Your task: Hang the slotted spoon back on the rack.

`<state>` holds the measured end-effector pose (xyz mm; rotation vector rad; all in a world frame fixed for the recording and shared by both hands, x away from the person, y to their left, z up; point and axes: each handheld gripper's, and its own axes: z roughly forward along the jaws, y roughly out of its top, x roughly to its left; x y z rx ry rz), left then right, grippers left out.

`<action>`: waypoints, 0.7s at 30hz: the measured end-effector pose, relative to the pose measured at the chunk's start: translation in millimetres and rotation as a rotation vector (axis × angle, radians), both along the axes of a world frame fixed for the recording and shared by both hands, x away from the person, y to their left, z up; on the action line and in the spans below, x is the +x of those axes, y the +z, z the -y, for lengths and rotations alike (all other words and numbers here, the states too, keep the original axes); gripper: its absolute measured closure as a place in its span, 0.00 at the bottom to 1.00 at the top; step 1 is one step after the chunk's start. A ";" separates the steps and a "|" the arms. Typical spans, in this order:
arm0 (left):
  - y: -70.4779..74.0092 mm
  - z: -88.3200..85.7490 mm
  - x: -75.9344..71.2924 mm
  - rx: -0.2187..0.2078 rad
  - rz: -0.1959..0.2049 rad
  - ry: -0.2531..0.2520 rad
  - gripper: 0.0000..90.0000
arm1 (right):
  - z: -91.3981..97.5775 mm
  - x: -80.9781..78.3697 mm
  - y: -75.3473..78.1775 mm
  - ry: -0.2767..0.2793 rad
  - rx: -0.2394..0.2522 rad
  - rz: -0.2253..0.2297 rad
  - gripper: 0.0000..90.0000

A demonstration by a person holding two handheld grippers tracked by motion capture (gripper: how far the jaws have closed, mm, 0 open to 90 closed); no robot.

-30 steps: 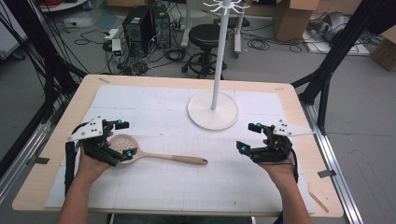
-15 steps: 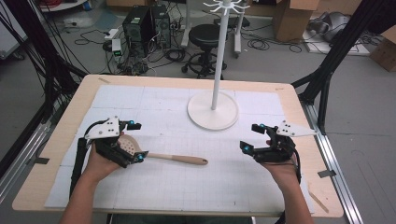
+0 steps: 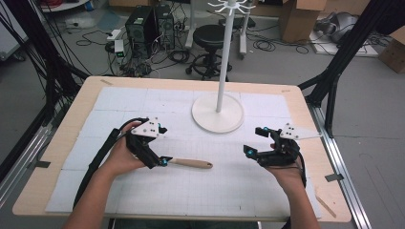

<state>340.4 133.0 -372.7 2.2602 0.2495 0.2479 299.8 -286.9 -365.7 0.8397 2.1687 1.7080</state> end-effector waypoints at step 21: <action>-29.6 43.0 11.3 0.237 -0.090 -0.097 0.35 | 0.3 1.3 -1.5 -0.002 -0.004 -0.003 0.13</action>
